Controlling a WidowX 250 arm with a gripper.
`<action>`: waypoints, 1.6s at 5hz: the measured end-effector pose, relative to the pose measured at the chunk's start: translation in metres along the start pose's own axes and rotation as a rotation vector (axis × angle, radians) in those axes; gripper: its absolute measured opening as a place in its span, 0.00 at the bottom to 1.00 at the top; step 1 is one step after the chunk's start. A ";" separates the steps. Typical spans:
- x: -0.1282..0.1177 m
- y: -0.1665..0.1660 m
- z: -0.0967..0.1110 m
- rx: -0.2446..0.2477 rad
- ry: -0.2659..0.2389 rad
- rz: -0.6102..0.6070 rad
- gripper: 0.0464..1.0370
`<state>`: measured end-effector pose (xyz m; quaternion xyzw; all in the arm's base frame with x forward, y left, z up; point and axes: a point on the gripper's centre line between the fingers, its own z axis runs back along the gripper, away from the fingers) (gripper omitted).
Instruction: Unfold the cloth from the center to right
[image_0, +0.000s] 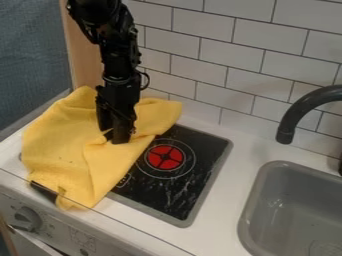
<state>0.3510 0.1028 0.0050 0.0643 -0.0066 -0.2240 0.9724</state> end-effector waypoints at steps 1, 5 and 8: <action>0.001 0.001 0.000 0.006 -0.005 0.004 0.31; 0.001 -0.006 0.014 -0.032 -0.024 0.011 0.02; 0.019 -0.040 0.059 -0.131 -0.018 0.022 0.02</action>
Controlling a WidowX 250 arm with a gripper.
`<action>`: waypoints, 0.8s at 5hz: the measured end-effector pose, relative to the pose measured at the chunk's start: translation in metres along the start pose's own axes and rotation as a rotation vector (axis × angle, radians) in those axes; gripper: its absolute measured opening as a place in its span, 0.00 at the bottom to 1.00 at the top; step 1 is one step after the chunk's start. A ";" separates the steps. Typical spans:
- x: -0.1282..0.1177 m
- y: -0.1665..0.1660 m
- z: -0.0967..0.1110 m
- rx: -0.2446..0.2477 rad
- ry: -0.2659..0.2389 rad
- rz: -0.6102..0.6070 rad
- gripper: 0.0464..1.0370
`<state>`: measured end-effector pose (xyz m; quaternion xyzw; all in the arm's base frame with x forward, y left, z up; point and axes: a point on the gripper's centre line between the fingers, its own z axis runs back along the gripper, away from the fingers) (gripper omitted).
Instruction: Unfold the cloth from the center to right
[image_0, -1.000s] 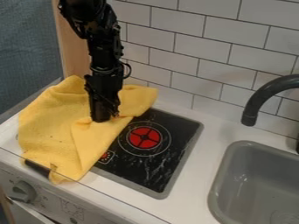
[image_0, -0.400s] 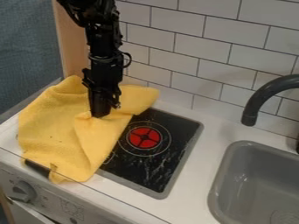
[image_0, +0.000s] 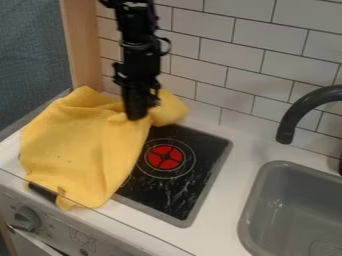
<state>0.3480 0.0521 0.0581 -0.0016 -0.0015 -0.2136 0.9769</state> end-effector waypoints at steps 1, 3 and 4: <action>0.014 -0.024 0.000 -0.009 -0.003 -0.044 0.02; 0.038 -0.066 -0.001 -0.014 -0.028 -0.099 0.02; 0.047 -0.085 -0.024 0.011 0.007 -0.110 0.02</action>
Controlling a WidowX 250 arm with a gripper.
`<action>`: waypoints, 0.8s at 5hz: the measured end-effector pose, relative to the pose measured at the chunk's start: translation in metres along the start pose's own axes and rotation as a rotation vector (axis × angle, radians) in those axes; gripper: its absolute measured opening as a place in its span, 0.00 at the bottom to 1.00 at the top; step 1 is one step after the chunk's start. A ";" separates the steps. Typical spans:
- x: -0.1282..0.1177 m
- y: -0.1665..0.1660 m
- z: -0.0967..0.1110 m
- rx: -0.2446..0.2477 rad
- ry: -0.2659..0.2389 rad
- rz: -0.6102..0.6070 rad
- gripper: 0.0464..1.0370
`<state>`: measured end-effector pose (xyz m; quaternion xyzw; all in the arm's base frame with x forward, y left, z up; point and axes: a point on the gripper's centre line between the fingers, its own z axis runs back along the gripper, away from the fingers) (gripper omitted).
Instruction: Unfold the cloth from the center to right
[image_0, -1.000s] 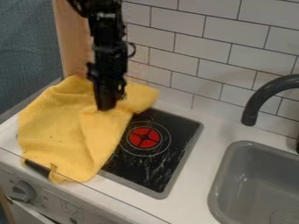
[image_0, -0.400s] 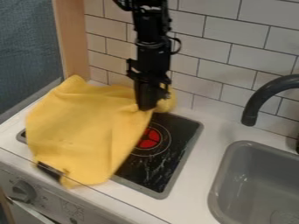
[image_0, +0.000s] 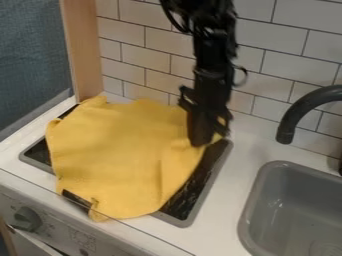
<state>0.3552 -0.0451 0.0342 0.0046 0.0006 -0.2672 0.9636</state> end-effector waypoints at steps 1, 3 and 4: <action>0.008 -0.008 -0.016 0.010 0.025 -0.009 0.05; 0.008 -0.017 -0.029 -0.003 0.059 -0.019 0.52; 0.009 -0.018 -0.028 -0.007 0.054 -0.021 0.83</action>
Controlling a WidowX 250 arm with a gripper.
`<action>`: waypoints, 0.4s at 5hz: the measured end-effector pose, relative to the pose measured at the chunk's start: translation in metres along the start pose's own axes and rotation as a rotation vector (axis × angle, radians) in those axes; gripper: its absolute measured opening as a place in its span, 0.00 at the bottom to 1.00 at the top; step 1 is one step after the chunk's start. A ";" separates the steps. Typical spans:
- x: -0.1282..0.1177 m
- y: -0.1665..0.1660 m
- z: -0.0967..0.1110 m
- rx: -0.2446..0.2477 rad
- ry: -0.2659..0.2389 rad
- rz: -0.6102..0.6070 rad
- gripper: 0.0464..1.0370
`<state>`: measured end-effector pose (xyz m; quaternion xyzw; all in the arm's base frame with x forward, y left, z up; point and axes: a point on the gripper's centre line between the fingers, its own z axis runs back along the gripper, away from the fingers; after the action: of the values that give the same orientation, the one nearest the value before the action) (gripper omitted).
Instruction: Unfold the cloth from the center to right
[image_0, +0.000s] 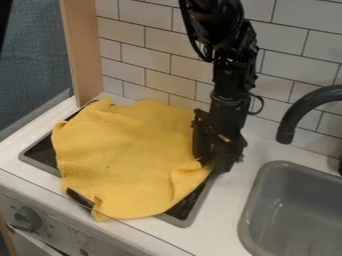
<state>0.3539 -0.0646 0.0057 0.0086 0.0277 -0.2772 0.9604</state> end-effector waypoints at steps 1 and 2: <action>-0.003 -0.001 -0.003 -0.003 0.007 -0.003 0.99; -0.007 -0.003 0.002 0.000 0.003 -0.004 0.97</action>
<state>0.3465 -0.0629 0.0085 0.0090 0.0292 -0.2791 0.9598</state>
